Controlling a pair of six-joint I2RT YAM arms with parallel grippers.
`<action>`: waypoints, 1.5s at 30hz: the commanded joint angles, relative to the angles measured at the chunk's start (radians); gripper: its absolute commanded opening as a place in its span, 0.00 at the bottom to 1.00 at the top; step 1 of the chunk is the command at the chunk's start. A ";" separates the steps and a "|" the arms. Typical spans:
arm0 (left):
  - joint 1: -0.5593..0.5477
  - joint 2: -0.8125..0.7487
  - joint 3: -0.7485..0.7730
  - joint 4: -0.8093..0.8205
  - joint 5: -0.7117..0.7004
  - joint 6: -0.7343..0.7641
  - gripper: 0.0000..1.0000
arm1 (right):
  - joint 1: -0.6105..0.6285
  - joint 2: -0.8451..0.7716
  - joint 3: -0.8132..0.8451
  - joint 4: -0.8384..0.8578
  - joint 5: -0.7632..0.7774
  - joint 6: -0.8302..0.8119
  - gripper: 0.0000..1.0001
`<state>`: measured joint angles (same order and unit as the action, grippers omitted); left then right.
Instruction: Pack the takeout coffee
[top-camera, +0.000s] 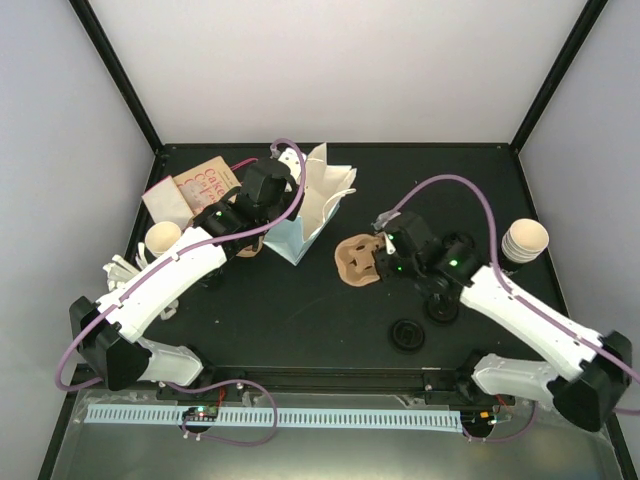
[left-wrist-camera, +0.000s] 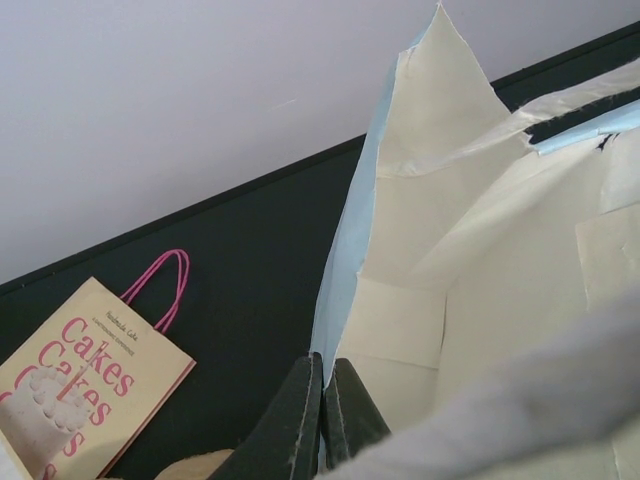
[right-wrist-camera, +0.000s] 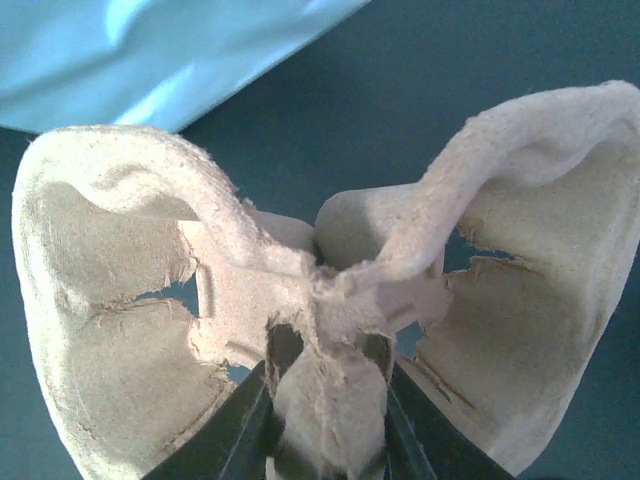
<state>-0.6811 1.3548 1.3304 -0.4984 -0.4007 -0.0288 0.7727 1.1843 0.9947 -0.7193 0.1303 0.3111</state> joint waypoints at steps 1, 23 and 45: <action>-0.001 0.003 0.021 0.030 0.019 0.009 0.02 | 0.003 -0.135 0.098 -0.115 0.072 -0.025 0.25; -0.021 -0.014 0.029 0.009 0.281 0.043 0.02 | 0.003 -0.213 0.475 -0.090 0.070 -0.123 0.26; -0.023 -0.048 0.009 0.026 0.434 0.041 0.02 | 0.002 -0.285 0.444 0.082 -0.170 -0.064 0.26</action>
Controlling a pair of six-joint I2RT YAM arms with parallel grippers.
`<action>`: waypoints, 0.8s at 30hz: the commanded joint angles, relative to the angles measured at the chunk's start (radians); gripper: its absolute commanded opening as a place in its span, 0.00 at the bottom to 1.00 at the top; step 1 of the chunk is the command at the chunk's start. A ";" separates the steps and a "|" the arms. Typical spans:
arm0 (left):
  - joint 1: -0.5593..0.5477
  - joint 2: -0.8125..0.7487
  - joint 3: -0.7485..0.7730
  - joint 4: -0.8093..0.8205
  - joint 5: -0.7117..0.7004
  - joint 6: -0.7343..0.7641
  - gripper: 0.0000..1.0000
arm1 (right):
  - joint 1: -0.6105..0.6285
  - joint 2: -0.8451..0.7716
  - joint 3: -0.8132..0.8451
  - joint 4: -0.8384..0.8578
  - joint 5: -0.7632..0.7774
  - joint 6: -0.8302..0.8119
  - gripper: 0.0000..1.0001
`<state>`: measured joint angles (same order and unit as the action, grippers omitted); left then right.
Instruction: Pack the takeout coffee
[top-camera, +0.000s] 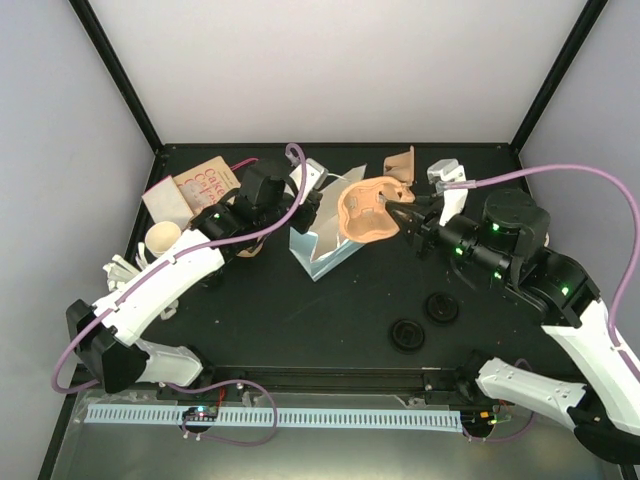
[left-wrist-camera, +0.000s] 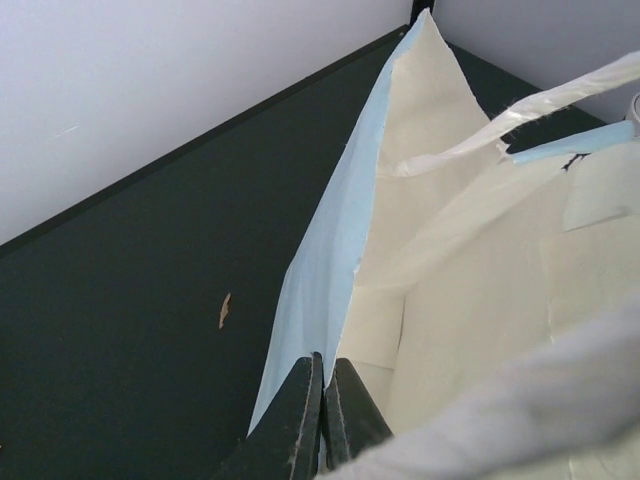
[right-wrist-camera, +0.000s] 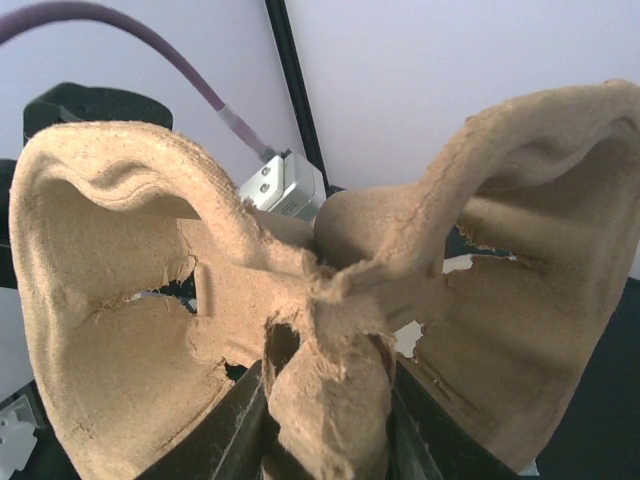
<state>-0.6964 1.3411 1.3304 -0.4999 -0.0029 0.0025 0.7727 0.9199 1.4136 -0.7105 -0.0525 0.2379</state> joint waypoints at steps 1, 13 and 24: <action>-0.008 -0.035 0.008 0.029 0.046 0.008 0.02 | 0.001 -0.018 0.022 0.080 0.007 0.009 0.26; -0.007 -0.049 0.009 0.064 0.161 -0.009 0.02 | 0.001 0.027 -0.053 0.172 -0.202 0.102 0.26; -0.003 -0.054 0.018 0.092 0.209 -0.039 0.02 | -0.001 0.005 -0.203 0.245 -0.317 0.209 0.26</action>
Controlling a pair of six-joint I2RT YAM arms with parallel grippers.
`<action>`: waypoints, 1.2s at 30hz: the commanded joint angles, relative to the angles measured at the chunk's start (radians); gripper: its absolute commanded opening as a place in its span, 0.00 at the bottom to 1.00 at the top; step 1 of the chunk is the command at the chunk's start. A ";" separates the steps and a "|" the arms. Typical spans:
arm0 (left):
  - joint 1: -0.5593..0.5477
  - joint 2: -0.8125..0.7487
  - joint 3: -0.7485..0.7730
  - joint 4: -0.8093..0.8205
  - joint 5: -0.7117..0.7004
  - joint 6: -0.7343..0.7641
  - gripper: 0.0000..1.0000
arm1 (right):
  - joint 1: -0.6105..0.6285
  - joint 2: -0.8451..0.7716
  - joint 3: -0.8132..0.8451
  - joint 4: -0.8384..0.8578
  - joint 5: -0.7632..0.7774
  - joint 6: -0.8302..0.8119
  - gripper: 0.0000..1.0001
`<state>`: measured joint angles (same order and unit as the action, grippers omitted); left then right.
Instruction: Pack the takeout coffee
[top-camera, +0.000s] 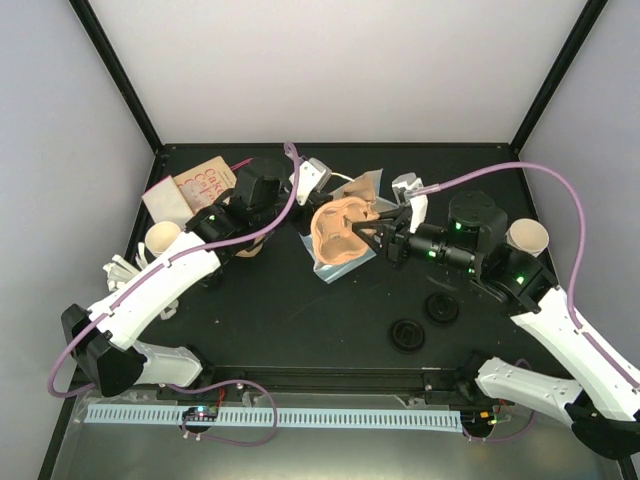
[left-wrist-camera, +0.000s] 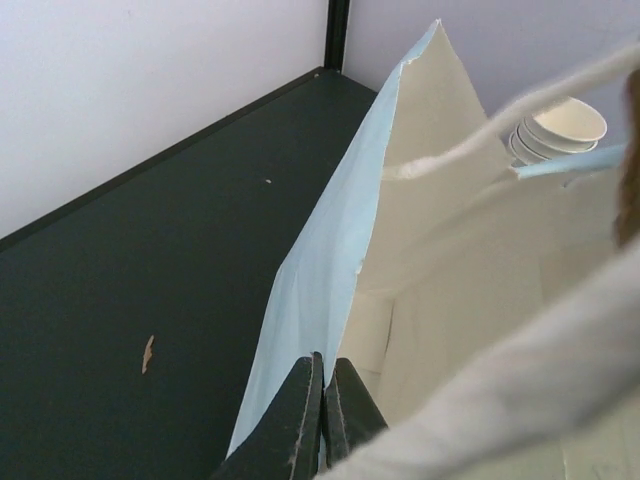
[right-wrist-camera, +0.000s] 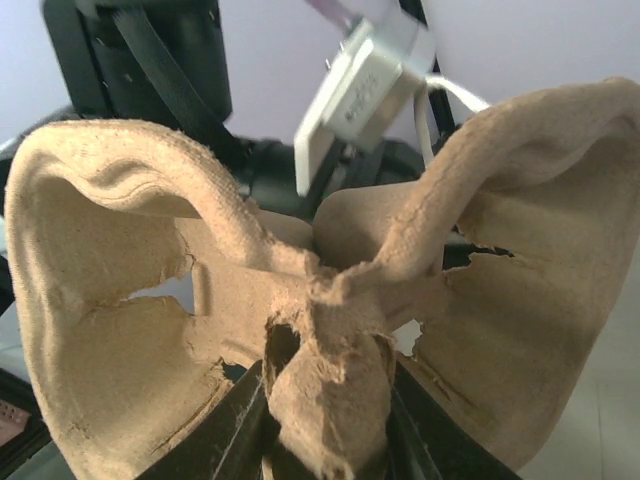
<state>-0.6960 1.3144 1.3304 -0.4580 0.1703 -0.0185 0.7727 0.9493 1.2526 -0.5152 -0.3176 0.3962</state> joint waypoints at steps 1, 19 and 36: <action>-0.002 -0.049 0.016 0.051 0.033 -0.020 0.02 | -0.001 -0.029 -0.057 0.049 -0.049 0.055 0.26; 0.002 -0.071 -0.035 0.035 0.039 0.038 0.02 | -0.144 0.016 -0.179 -0.025 -0.200 0.130 0.25; -0.007 -0.042 -0.031 0.003 0.078 0.046 0.02 | -0.113 0.155 -0.104 -0.205 0.220 -0.082 0.27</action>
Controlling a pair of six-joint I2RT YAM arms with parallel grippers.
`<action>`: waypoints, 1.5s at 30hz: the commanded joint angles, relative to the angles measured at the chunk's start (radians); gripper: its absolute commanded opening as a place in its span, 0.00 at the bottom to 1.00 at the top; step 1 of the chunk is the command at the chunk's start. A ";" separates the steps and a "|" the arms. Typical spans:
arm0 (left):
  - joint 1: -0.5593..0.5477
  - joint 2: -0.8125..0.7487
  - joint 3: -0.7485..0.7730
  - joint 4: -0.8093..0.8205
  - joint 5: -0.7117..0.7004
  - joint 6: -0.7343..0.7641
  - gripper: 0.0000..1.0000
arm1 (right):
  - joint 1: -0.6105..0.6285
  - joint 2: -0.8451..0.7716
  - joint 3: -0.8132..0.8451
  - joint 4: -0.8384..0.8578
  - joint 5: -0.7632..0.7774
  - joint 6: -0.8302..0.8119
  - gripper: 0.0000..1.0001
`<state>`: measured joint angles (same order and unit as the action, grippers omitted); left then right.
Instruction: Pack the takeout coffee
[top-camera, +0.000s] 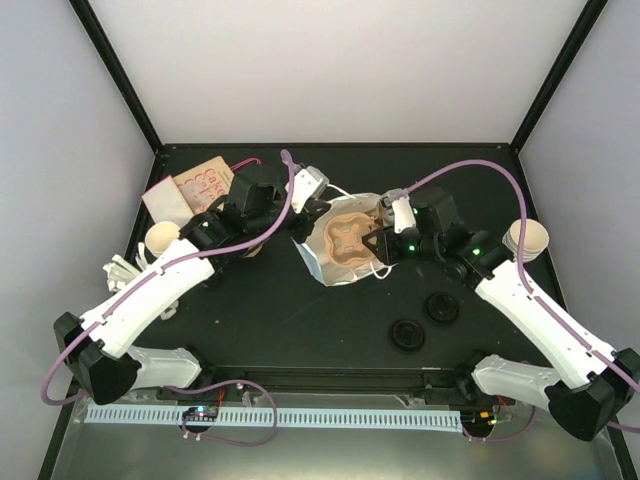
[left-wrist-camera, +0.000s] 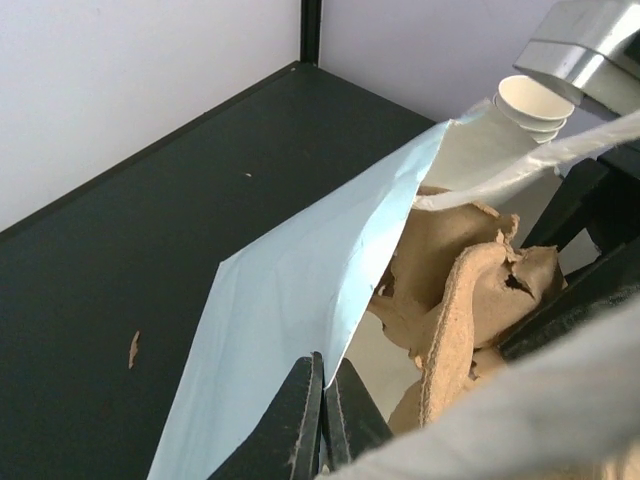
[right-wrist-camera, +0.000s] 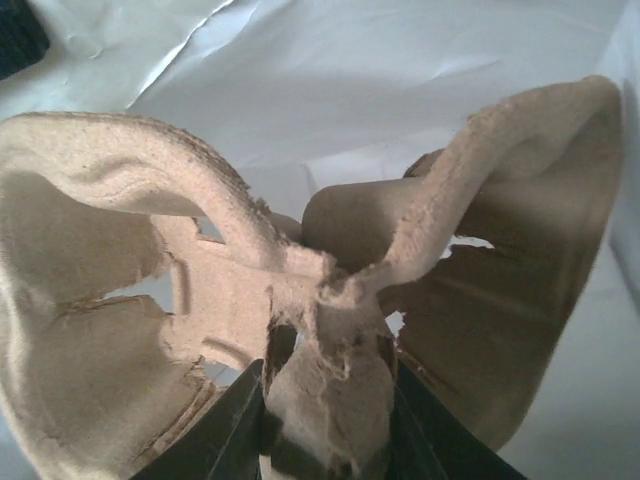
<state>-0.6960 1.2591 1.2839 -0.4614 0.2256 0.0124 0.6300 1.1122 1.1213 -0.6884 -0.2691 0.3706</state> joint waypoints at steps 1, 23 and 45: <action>-0.010 0.015 0.017 0.003 0.022 0.014 0.02 | 0.056 -0.005 0.026 -0.029 0.216 -0.061 0.27; -0.012 0.094 0.076 -0.001 -0.019 -0.156 0.02 | 0.324 0.145 -0.086 0.112 0.623 -0.124 0.28; -0.020 0.094 0.065 0.029 0.069 -0.181 0.02 | 0.317 0.418 0.029 0.004 0.647 -0.005 0.28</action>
<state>-0.7086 1.3636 1.3090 -0.4789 0.2657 -0.1467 0.9485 1.5166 1.1454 -0.6968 0.3798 0.3283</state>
